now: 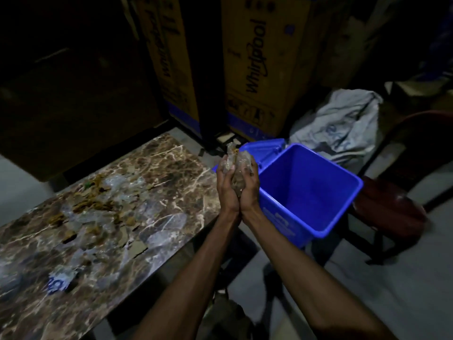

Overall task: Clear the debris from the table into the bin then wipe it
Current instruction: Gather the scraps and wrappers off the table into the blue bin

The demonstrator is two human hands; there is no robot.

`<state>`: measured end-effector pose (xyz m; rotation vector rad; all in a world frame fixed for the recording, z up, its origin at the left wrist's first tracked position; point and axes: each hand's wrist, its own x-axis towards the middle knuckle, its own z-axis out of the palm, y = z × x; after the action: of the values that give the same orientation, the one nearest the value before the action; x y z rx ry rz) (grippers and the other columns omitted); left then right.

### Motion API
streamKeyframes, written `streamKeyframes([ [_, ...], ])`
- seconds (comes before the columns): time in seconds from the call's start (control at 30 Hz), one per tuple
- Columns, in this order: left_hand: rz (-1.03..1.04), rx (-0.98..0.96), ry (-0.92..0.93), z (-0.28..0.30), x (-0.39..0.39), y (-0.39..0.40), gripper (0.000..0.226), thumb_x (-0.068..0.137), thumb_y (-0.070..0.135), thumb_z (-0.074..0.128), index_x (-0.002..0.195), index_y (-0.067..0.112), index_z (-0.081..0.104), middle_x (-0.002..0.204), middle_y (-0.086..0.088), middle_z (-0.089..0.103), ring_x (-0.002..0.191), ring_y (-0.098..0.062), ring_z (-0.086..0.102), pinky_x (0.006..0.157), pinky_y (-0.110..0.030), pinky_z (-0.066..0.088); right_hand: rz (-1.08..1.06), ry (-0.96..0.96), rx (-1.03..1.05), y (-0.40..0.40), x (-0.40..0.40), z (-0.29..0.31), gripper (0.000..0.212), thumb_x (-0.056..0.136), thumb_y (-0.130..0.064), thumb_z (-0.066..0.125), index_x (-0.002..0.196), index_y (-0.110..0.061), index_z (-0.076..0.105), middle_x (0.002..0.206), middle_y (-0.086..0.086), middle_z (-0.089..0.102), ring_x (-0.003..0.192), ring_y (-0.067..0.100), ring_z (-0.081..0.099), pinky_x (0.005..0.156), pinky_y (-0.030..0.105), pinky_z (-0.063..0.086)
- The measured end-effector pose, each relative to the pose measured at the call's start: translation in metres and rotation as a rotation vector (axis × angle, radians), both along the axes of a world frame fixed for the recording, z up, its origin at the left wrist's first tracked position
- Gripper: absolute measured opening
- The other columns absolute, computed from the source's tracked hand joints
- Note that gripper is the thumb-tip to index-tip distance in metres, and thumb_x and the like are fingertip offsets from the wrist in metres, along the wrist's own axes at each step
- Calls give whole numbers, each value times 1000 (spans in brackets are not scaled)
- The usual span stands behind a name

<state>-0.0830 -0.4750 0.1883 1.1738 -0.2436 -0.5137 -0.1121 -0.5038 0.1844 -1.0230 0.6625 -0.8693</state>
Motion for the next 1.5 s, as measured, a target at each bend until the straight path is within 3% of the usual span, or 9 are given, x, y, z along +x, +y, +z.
streamKeyframes([
  [0.07, -46, 1, 28, -6, -18, -19, 43, 104, 8, 50, 147, 4, 48, 136, -4, 61, 107, 5, 67, 83, -13, 51, -63, 40, -59, -14, -23, 0, 54, 101, -47, 57, 149, -22, 49, 158, 2, 47, 140, 13, 51, 109, 33, 48],
  [0.5, -334, 93, 283, -60, -61, -181, 61, 86, 33, 67, 142, 10, 56, 139, -8, 65, 127, -24, 63, 102, -33, 51, -389, 67, 124, -173, -74, -53, 42, 107, 2, 40, 148, -4, 43, 138, -1, 57, 115, -1, 66, 84, 15, 53],
  [0.7, -393, 188, 331, -110, -46, -254, 37, 98, 13, 58, 136, 11, 59, 137, -12, 65, 125, -26, 62, 102, -32, 51, -557, 188, 276, -231, -65, -89, 42, 101, -10, 54, 143, -12, 50, 150, 8, 54, 136, 25, 55, 114, 40, 45],
  [0.9, -409, 321, 485, -158, -41, -302, 22, 101, 6, 56, 119, 15, 65, 106, 0, 73, 90, -7, 72, 81, -22, 54, -572, 274, 431, -281, -69, -132, 43, 104, -5, 51, 147, -8, 49, 135, 7, 64, 118, 23, 66, 96, 33, 56],
  [1.03, -437, 427, 617, -197, -40, -325, 50, 88, 38, 66, 127, 6, 67, 124, -13, 72, 112, -30, 69, 97, -41, 53, -531, 306, 573, -313, -85, -168, 42, 101, -33, 61, 143, -28, 52, 135, -1, 66, 115, 20, 67, 96, 43, 56],
  [1.13, -433, 549, 662, -221, -40, -341, 48, 96, 51, 57, 115, 10, 73, 107, -10, 73, 84, -26, 71, 67, -33, 56, -479, 323, 706, -333, -103, -186, 32, 100, -47, 57, 126, -28, 61, 124, -6, 67, 110, 17, 62, 85, 33, 49],
  [1.23, -385, 603, 687, -222, -44, -354, 41, 105, 43, 47, 99, 12, 73, 76, 2, 76, 63, -8, 70, 53, -23, 53, -407, 374, 822, -354, -123, -206, 28, 105, -47, 48, 129, -34, 55, 135, -10, 52, 123, 17, 49, 105, 40, 38],
  [1.37, -257, 678, 705, -226, -60, -367, 22, 107, 38, 43, 95, 30, 60, 85, 6, 67, 76, -5, 62, 77, -31, 43, -345, 436, 899, -379, -139, -223, 22, 106, -41, 48, 122, -27, 56, 116, -8, 58, 106, 14, 54, 90, 38, 48],
  [1.5, -179, 690, 734, -247, -84, -371, 36, 104, 44, 45, 134, 30, 59, 125, -1, 59, 111, -15, 57, 107, -42, 33, -236, 448, 923, -395, -161, -232, 25, 108, -40, 45, 115, -25, 64, 123, -2, 65, 94, 9, 56, 112, 42, 38],
])
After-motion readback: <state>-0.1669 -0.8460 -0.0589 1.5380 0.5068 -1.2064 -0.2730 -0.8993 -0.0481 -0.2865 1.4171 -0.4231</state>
